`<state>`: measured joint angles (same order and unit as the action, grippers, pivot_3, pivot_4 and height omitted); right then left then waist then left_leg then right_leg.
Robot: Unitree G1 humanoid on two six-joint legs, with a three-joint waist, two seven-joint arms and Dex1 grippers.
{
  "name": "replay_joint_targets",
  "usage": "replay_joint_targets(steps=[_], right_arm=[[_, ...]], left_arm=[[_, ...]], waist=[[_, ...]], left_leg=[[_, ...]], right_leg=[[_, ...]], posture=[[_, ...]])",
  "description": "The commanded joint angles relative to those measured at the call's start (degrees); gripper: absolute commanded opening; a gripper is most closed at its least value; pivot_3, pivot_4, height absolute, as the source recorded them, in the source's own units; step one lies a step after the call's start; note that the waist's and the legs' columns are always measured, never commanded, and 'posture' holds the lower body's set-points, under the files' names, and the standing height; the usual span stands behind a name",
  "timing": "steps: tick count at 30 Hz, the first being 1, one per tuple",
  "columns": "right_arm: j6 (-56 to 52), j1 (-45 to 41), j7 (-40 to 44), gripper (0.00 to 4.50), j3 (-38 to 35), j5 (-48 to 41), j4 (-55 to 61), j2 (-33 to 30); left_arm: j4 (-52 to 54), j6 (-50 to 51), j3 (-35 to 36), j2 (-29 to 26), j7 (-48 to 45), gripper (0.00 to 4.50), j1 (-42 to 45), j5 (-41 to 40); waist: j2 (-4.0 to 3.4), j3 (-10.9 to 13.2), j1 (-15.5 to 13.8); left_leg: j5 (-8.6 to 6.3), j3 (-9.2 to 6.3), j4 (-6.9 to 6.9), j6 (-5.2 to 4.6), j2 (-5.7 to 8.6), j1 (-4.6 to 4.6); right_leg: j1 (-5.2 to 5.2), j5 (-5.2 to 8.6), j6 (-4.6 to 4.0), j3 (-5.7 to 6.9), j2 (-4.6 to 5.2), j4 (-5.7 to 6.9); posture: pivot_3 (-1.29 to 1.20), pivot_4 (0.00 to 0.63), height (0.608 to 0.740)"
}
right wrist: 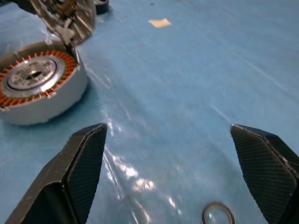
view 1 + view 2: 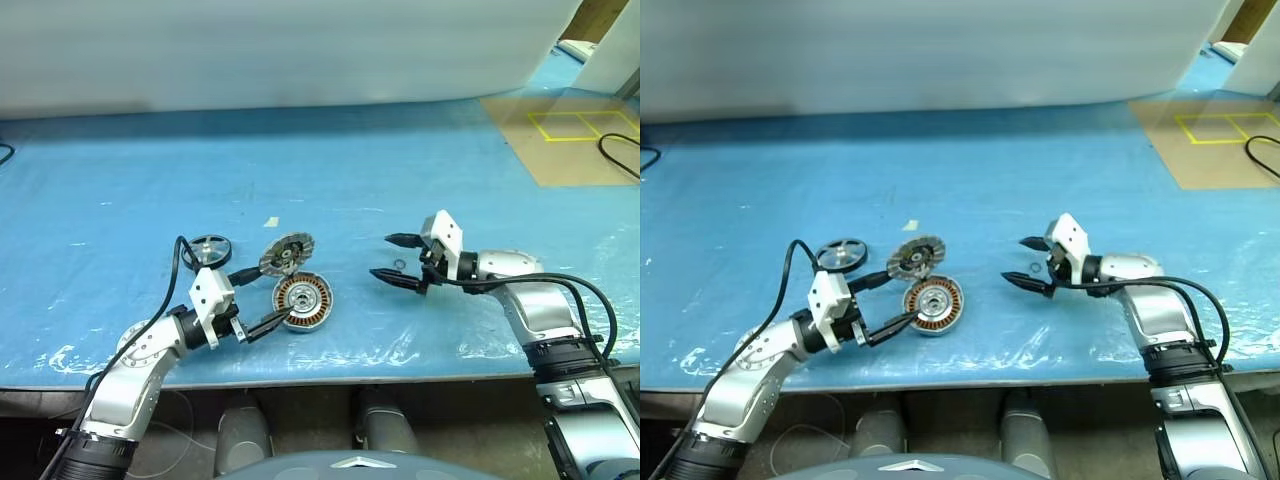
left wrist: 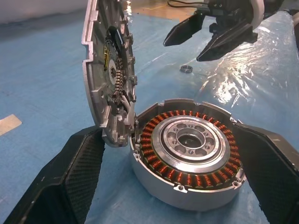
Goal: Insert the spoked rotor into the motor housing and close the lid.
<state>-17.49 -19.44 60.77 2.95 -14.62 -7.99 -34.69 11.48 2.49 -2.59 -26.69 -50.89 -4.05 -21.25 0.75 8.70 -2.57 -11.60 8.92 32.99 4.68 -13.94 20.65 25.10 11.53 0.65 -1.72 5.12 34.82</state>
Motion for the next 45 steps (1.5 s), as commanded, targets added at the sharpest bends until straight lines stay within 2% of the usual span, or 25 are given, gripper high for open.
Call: replay_joint_targets(steps=[1, 14, 29, 33, 41, 45], right_arm=[[2.9, 0.6, -0.9, 4.46, -1.8, 0.3, -1.6, -0.8], [9.4, 1.9, -4.1, 4.46, -2.9, 1.7, -11.2, 0.2], [10.7, 2.7, -2.7, 4.46, -1.5, 3.6, -11.3, -0.2], [10.7, 2.6, -2.6, 3.55, -1.2, 4.1, -11.5, 0.0], [10.6, 1.6, -3.2, 0.77, -1.0, 5.1, -12.7, 0.1], [10.6, 1.1, -3.3, 0.66, -0.9, 5.3, -12.9, 0.3]], left_arm=[[1.6, 0.1, 0.1, -0.1, 0.0, 4.5, 0.9, -0.5], [1.3, 0.0, 0.3, -0.5, -0.7, 4.5, 0.5, -0.7], [1.5, 0.1, 0.3, -0.7, -0.8, 4.5, 0.1, -0.4], [2.2, 0.8, 0.2, -0.7, -0.3, 4.5, 0.2, -0.5], [3.0, 1.5, 0.4, -0.8, 0.1, 4.5, 0.1, -0.5], [2.7, 1.4, 0.6, -0.9, -0.1, 4.5, 0.1, -0.4]], waist=[[0.0, 0.0, 0.0], [-0.01, 0.0, 0.0], [0.0, 0.0, 0.0], [0.0, 0.0, 0.0], [0.0, 0.0, 0.1], [0.0, 0.0, 0.1]], left_leg=[[0.0, 0.0, 0.0, 0.0, 0.0, 0.01], [0.0, 0.0, 0.01, -0.01, 0.01, 0.01], [0.0, 0.0, 0.01, -0.01, 0.01, 0.0], [0.0, 0.0, 0.0, -0.01, 0.01, 0.0], [-0.01, 0.0, -0.01, -0.01, 0.01, 0.0], [-0.01, 0.0, -0.01, -0.01, 0.0, 0.01]], right_leg=[[0.0, 0.0, 0.0, 0.0, 0.0, 0.0], [-0.01, 0.0, 0.0, 0.01, 0.01, -0.03], [-0.04, 0.0, 0.0, 0.01, 0.01, -0.03], [-0.04, 0.0, 0.0, 0.01, 0.01, -0.05], [-0.04, 0.01, 0.01, 0.01, 0.01, -0.06], [-0.04, 0.0, 0.01, 0.01, 0.01, -0.05]], posture=[[0.0, 0.15, 0.74], [0.0, 0.15, 0.74], [0.0, 0.15, 0.74], [0.0, 0.15, 0.74], [0.0, 0.15, 0.74], [0.0, 0.15, 0.74]])
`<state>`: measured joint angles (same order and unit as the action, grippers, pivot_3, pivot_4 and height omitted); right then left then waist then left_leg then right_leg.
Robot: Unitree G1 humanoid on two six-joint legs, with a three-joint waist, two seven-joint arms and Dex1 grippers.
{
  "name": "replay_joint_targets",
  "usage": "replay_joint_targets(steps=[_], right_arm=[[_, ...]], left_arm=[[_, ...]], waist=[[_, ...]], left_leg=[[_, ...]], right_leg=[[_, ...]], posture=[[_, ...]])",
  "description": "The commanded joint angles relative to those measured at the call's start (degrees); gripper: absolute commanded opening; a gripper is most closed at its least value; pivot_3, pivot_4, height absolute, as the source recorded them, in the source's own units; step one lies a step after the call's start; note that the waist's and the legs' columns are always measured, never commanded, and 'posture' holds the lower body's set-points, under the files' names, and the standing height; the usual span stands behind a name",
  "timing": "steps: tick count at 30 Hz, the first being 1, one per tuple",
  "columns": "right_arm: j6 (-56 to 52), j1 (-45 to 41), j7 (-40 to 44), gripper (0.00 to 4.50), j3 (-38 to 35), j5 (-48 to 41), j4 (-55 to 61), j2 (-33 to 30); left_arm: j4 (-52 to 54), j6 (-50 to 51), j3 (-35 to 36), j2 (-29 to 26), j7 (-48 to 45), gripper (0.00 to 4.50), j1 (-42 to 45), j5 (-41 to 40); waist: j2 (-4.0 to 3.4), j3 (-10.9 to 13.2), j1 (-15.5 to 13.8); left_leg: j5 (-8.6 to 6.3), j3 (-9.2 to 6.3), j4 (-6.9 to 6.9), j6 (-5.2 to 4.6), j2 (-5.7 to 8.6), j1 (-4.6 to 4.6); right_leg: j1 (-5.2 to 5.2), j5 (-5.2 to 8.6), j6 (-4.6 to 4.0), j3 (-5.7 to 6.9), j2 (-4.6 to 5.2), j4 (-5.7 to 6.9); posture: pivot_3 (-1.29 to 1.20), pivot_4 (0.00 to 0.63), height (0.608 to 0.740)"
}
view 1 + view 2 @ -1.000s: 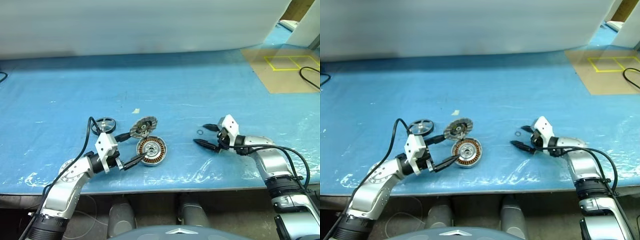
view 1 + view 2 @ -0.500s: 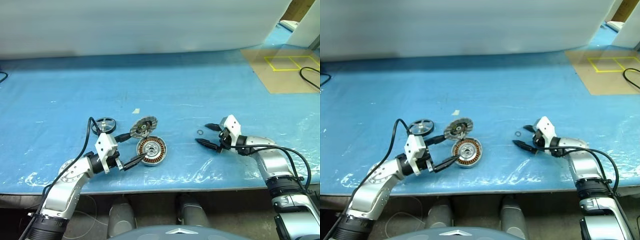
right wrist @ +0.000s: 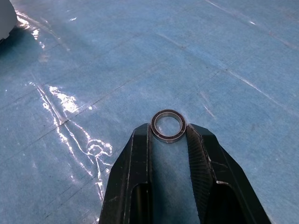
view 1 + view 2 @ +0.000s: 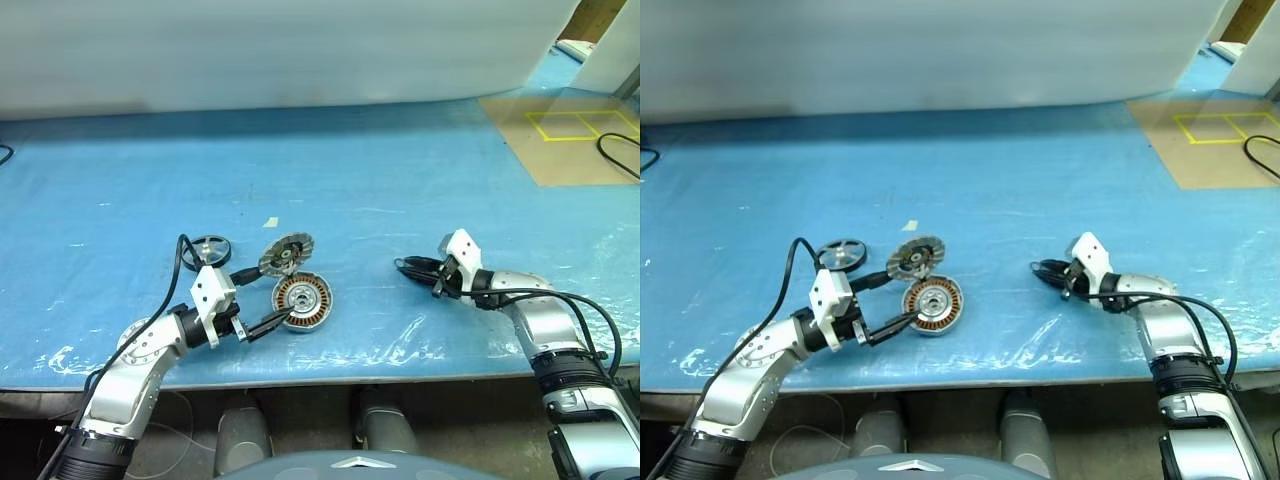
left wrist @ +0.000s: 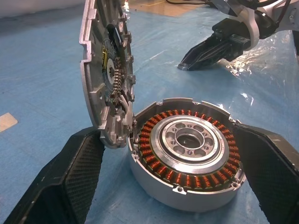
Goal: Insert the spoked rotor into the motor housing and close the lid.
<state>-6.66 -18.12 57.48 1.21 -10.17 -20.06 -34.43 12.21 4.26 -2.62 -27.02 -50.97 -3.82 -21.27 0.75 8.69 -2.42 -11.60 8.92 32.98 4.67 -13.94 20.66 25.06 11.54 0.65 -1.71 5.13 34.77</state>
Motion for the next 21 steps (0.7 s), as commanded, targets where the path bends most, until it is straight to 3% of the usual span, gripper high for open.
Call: replay_joint_targets(steps=[1, 15, 21], right_arm=[[-0.3, -0.3, 0.1, 0.66, 0.8, 0.6, -0.7, 0.2], [-8.1, -4.4, 3.0, 0.66, 0.0, -6.6, 12.3, 3.5], [-14.6, -5.6, 7.1, 0.66, 4.2, -9.1, 22.6, 2.6]], left_arm=[[1.9, -0.4, 0.6, -0.5, 0.0, 4.5, -0.2, -0.4], [2.6, -0.7, 2.6, -1.5, 0.2, 4.5, -1.8, -1.1], [1.8, -1.1, 3.6, -1.7, 0.2, 4.5, -2.0, -1.0]], waist=[[0.0, 0.0, 0.0], [-0.07, 0.0, 0.0], [-0.08, 0.1, -0.1]], left_leg=[[0.0, 0.0, 0.0, 0.0, 0.0, 0.0], [0.0, 0.0, -0.03, 0.0, -0.01, 0.14], [0.0, 0.0, -0.08, 0.0, -0.01, 0.17]], right_leg=[[0.0, 0.0, 0.0, 0.0, 0.0, 0.0], [0.18, 0.0, 0.0, 0.01, -0.01, 0.0], [0.18, 0.0, 0.0, 0.03, 0.0, -0.05]], posture=[[0.0, 0.15, 0.74], [0.0, 0.15, 0.74], [0.0, 0.15, 0.74]])
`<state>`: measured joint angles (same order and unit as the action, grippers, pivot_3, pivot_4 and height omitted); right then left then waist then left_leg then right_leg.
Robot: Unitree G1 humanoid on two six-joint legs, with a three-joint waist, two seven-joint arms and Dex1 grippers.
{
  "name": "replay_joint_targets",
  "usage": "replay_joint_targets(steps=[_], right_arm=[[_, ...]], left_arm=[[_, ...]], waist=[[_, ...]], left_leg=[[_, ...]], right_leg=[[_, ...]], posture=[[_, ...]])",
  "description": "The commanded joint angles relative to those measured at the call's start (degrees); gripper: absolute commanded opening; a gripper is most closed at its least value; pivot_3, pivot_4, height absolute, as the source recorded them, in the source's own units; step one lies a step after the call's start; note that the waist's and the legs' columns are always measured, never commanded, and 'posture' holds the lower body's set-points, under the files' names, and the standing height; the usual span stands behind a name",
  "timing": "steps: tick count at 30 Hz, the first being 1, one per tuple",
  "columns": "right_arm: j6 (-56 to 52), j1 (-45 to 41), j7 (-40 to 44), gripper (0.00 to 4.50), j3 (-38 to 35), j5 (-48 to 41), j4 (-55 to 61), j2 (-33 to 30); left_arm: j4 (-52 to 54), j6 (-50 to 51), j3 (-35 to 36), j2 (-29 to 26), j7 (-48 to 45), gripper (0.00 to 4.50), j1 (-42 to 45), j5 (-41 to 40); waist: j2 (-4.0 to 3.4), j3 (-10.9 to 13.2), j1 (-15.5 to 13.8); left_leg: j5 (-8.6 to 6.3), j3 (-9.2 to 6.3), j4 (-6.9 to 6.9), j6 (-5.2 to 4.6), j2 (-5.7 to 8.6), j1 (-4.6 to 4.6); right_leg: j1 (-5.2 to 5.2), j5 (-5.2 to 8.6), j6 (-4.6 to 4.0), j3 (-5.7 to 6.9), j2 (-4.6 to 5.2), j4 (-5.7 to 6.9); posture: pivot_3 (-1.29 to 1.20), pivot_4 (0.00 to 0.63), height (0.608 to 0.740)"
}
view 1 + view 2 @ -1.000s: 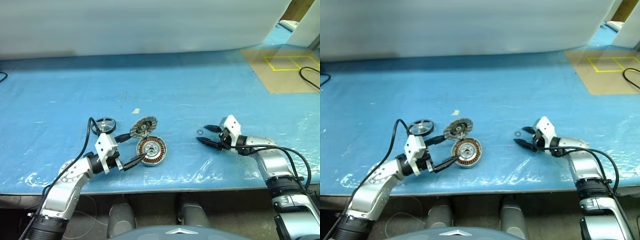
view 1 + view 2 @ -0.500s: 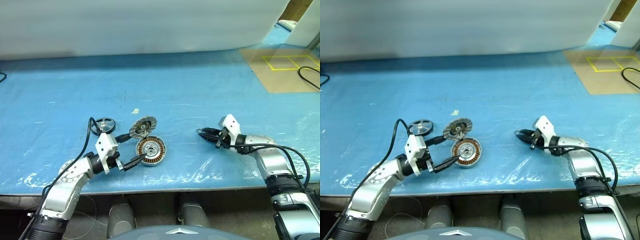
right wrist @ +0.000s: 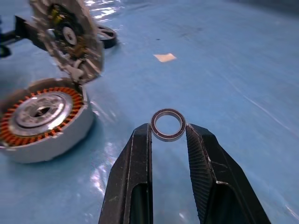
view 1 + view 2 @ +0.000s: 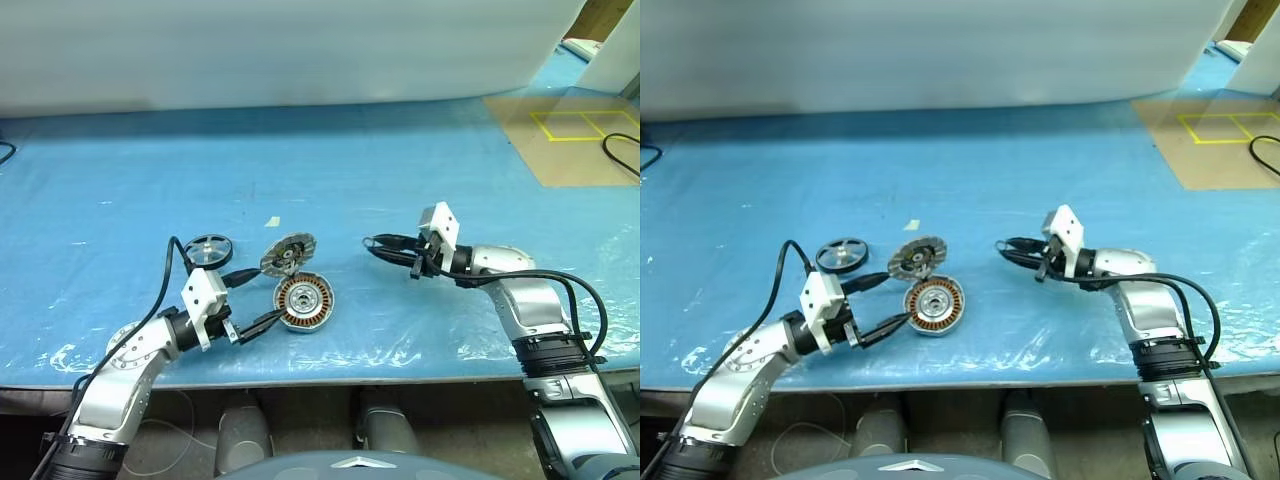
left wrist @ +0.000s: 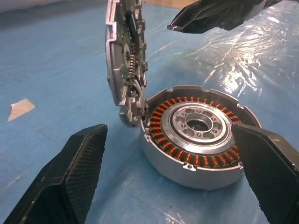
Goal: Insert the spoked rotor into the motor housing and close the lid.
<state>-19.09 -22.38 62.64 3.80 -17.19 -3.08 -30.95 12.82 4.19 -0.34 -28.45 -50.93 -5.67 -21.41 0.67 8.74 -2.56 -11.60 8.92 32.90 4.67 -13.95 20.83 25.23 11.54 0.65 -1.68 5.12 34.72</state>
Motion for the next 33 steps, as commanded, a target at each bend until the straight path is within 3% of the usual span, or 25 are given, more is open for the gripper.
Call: replay_joint_targets(steps=[1, 7, 15, 33], right_arm=[[-2.7, -1.4, 2.5, 0.66, 2.5, -1.9, 6.8, -1.1], [-5.9, -3.3, 4.7, 0.66, 8.2, -1.0, 11.3, -2.0], [-2.0, -9.7, 6.1, 0.66, 17.3, 6.7, 6.3, -0.8], [2.4, -13.3, 8.6, 0.66, 23.2, 11.2, 1.5, 3.6]], left_arm=[[0.9, -1.1, 1.4, -0.2, 0.1, 4.5, -0.2, -0.8], [0.4, -2.1, 2.7, -0.6, -0.1, 4.5, -1.5, -0.7], [1.3, -2.5, 3.7, -1.0, -0.5, 4.5, -3.6, -1.0], [3.0, -2.1, 3.5, -1.0, 1.6, 4.5, -5.1, -0.6]], waist=[[0.0, 0.0, 0.0], [0.0, 0.0, 0.1], [0.0, 0.0, 0.2], [0.0, 0.0, 0.1]], left_leg=[[0.0, 0.0, -0.01, 0.0, 0.0, -0.01], [0.0, 0.0, -0.04, 0.01, 0.0, -0.04], [0.01, 0.0, -0.03, 0.02, 0.0, -0.04], [0.01, 0.0, -0.01, 0.02, -0.01, 0.0]], right_leg=[[0.0, 0.0, 0.0, 0.0, 0.0, 0.0], [0.0, 0.0, 0.0, 0.0, -0.01, 0.01], [0.01, 0.0, 0.0, -0.01, -0.01, 0.03], [0.04, 0.0, 0.0, 0.0, -0.01, 0.06]], posture=[[0.0, 0.15, 0.74], [0.0, 0.15, 0.74], [0.0, 0.15, 0.74], [0.0, 0.15, 0.74]])
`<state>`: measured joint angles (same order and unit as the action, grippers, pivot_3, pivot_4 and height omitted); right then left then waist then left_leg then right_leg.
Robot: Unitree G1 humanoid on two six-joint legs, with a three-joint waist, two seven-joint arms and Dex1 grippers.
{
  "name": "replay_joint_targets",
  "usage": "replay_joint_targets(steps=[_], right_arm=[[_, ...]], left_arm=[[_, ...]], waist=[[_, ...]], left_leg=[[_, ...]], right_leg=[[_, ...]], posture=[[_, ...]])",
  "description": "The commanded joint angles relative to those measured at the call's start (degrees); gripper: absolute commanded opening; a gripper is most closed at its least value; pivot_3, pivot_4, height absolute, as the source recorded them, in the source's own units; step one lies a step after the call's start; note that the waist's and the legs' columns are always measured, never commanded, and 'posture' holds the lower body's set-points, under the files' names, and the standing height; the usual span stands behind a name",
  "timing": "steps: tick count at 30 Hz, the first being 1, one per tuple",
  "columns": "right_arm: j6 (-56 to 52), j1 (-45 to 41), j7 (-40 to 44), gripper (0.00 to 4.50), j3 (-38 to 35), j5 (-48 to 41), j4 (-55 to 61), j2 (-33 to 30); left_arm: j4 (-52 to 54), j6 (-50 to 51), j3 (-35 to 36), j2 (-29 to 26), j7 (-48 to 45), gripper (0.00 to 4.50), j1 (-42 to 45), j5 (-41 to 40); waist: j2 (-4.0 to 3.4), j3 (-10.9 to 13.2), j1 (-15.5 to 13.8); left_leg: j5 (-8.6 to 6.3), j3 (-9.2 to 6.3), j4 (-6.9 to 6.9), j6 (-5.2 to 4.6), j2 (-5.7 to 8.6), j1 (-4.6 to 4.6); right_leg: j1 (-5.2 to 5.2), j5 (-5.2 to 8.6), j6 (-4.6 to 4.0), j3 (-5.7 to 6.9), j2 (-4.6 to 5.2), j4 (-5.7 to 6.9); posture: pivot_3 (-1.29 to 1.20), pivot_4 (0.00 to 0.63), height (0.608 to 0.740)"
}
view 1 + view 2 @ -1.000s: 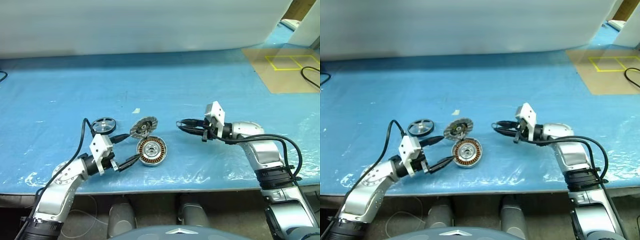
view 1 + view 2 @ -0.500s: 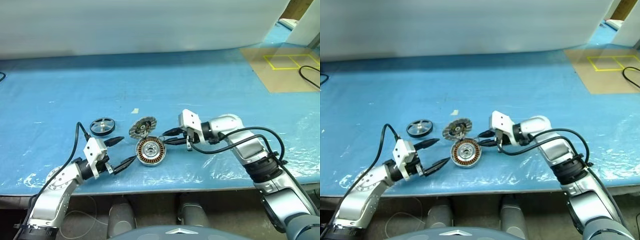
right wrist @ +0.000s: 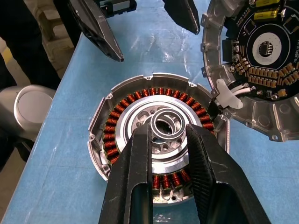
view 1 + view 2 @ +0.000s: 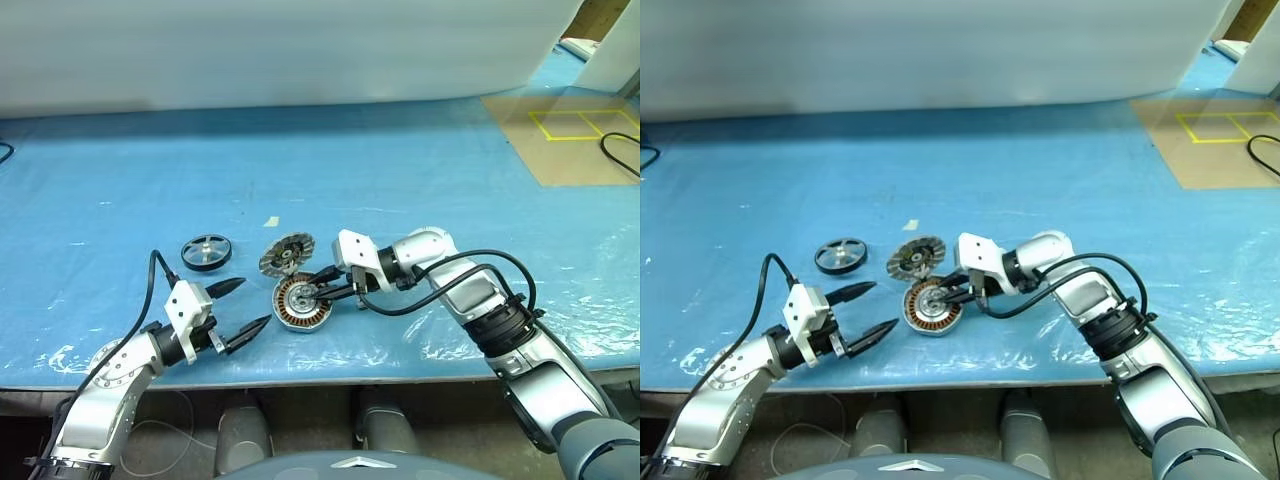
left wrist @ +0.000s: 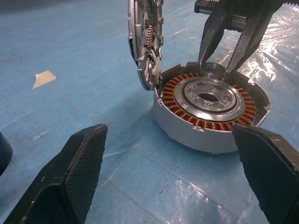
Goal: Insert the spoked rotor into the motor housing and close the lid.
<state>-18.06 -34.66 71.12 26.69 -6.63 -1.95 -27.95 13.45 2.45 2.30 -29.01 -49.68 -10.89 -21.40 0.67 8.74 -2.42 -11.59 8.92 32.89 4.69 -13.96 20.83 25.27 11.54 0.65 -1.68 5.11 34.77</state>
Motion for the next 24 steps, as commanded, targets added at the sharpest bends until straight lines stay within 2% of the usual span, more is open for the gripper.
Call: replay_joint_targets(steps=[1, 24], right_arm=[[1.5, -1.1, 0.1, 0.66, 0.3, 0.8, 0.2, 0.8], [5.8, -0.5, -0.1, 0.66, 1.7, 5.2, -2.6, 2.3]], left_arm=[[2.5, -0.2, 0.8, -0.4, 0.4, 4.5, 0.2, -0.6], [2.7, 0.4, 0.0, -0.4, 0.9, 4.5, 1.1, -0.2]], waist=[[0.0, 0.0, 0.0], [0.0, 0.0, 0.0]], left_leg=[[0.0, 0.0, 0.0, 0.0, 0.0, 0.0], [0.0, 0.0, 0.08, 0.0, 0.0, -0.02]], right_leg=[[0.0, 0.0, 0.0, 0.0, 0.0, 0.0], [-0.02, 0.0, 0.0, 0.0, 0.0, 0.07]], posture=[[0.0, 0.15, 0.74], [0.0, 0.15, 0.74]])
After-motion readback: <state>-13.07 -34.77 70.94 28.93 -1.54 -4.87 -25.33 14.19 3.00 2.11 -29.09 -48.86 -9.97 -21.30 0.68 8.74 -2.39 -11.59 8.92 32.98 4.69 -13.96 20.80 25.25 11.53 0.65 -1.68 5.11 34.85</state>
